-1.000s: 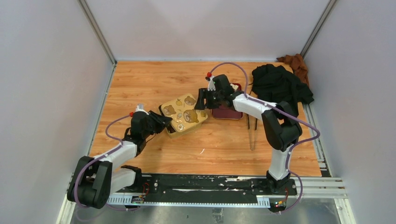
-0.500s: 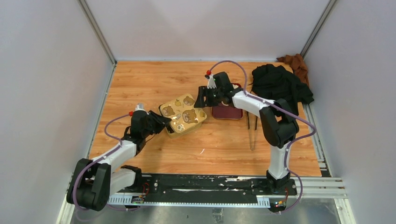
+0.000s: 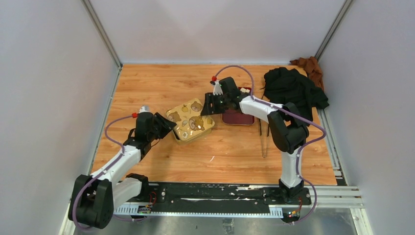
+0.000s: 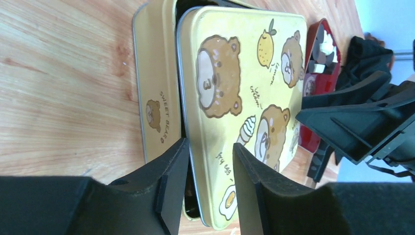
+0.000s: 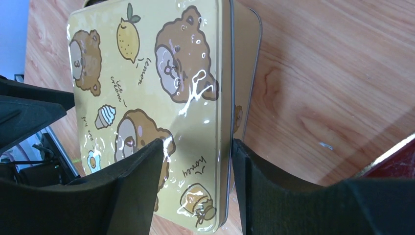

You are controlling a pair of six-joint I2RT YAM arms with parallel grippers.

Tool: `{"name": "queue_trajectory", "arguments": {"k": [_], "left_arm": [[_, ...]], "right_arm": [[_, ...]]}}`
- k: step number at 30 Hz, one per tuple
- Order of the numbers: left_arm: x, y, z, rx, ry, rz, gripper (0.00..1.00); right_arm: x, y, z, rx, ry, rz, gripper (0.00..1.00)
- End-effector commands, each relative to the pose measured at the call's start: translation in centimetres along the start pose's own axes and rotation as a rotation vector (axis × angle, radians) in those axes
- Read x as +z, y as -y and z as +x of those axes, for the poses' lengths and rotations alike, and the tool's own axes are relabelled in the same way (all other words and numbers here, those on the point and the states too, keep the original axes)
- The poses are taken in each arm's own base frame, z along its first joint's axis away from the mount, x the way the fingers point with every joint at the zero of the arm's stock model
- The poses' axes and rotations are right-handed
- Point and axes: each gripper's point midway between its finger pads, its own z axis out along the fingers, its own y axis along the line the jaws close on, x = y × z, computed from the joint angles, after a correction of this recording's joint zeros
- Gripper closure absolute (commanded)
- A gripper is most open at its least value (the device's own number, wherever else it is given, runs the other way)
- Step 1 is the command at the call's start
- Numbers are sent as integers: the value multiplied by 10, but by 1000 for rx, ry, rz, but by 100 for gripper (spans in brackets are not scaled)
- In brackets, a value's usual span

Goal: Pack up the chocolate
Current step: Close the box lid on the packing box.

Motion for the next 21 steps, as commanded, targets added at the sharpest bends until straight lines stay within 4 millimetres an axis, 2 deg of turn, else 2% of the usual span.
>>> {"name": "queue_trajectory", "arguments": {"k": [1,9,13,21], "left_arm": [[-9,-9,-16,83,40,-89,53],[-21,-23,-35,144,107,-214,27],[-12,-20,-34,155,85,-206,26],[16,-7,-15,140,-54,-145,29]], "right_arm": [[8,-10,4,-15,-31,-20,42],[11,-13,6,-13,-33,-8,42],[12,-11,7,24,-28,17,42],[8,-10,7,61,-9,73,42]]}}
